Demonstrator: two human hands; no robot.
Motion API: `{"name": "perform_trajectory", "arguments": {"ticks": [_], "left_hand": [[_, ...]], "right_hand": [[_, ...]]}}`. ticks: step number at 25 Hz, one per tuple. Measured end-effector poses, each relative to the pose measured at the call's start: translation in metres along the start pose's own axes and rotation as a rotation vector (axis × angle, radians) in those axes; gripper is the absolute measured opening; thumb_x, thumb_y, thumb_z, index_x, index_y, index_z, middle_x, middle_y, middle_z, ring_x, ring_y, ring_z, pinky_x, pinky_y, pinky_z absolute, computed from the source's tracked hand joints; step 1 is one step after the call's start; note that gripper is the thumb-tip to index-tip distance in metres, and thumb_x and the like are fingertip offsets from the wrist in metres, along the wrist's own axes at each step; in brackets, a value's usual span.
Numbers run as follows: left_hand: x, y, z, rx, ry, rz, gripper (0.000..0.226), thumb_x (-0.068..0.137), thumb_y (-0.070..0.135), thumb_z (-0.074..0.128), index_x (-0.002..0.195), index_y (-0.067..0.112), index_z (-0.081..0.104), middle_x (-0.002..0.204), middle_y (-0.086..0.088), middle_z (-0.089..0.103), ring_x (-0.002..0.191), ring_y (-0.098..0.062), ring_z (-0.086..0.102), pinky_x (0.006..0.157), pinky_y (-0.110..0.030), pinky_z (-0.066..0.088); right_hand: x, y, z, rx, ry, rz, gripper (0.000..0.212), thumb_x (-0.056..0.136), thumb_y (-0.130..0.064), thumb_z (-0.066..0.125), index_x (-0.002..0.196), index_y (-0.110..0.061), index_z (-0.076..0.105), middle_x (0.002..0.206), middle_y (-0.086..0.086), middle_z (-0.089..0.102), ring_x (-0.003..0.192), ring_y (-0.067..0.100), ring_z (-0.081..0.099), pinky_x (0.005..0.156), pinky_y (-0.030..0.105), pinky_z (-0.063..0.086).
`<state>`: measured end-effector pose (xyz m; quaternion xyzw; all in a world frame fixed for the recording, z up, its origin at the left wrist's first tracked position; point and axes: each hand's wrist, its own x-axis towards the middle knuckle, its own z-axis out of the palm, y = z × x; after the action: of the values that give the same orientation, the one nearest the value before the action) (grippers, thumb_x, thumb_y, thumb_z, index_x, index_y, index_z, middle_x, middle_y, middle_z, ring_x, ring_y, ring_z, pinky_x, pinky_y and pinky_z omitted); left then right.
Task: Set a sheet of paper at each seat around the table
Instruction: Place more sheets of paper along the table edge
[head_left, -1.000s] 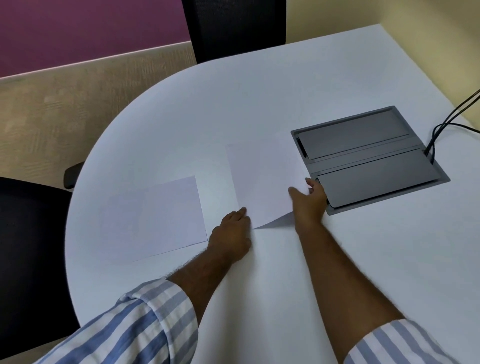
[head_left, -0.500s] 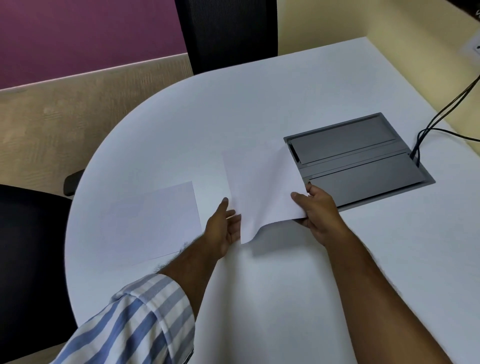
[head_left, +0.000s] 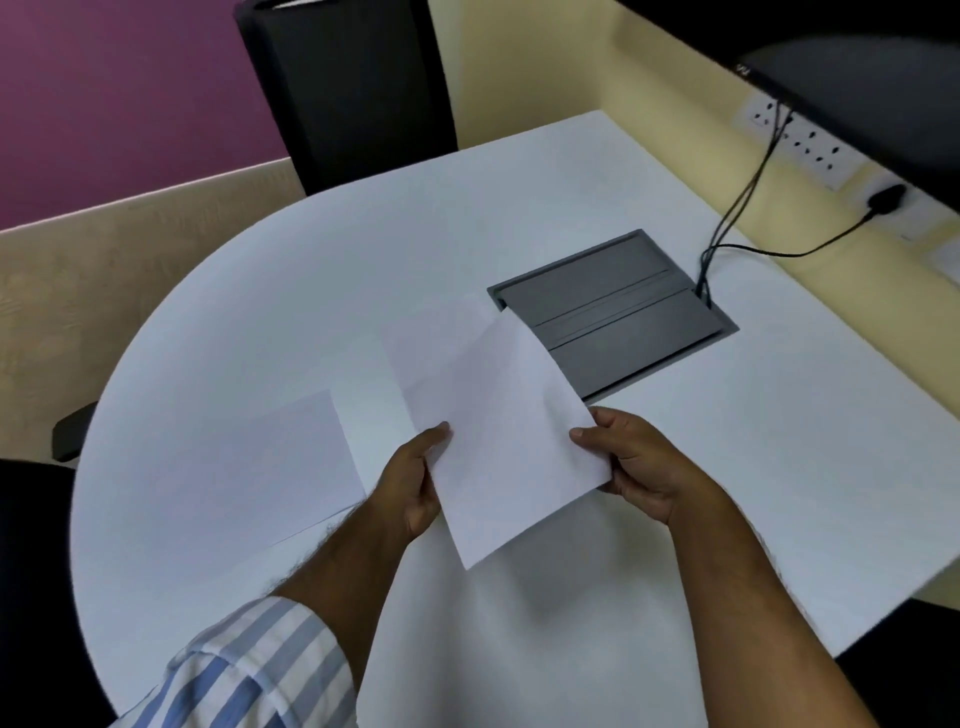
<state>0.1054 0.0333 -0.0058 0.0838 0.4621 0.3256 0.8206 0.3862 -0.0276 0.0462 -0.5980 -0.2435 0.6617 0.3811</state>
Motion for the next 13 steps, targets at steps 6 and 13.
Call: {"name": "perform_trajectory", "arguments": {"ticks": [6, 13], "left_hand": [[-0.021, -0.002, -0.019, 0.311, 0.074, 0.16, 0.026, 0.089, 0.014, 0.075, 0.112, 0.007, 0.068, 0.12, -0.015, 0.076, 0.105, -0.03, 0.075, 0.095, -0.047, 0.06], [-0.028, -0.056, -0.014, 0.488, 0.058, 0.08, 0.024, 0.084, 0.013, 0.081, 0.087, 0.009, 0.058, 0.097, -0.016, 0.068, 0.086, -0.03, 0.065, 0.077, -0.036, 0.063]], "right_hand": [[-0.061, 0.024, -0.007, -0.106, 0.373, 0.024, 0.035, 0.085, -0.023, 0.084, 0.118, -0.018, 0.074, 0.109, 0.005, 0.081, 0.089, 0.016, 0.078, 0.072, 0.031, 0.063], [-0.119, 0.071, -0.01, -0.059, 0.842, -0.171, 0.025, 0.083, -0.018, 0.084, 0.105, -0.02, 0.072, 0.111, 0.006, 0.071, 0.099, 0.027, 0.073, 0.088, 0.049, 0.063]]}}
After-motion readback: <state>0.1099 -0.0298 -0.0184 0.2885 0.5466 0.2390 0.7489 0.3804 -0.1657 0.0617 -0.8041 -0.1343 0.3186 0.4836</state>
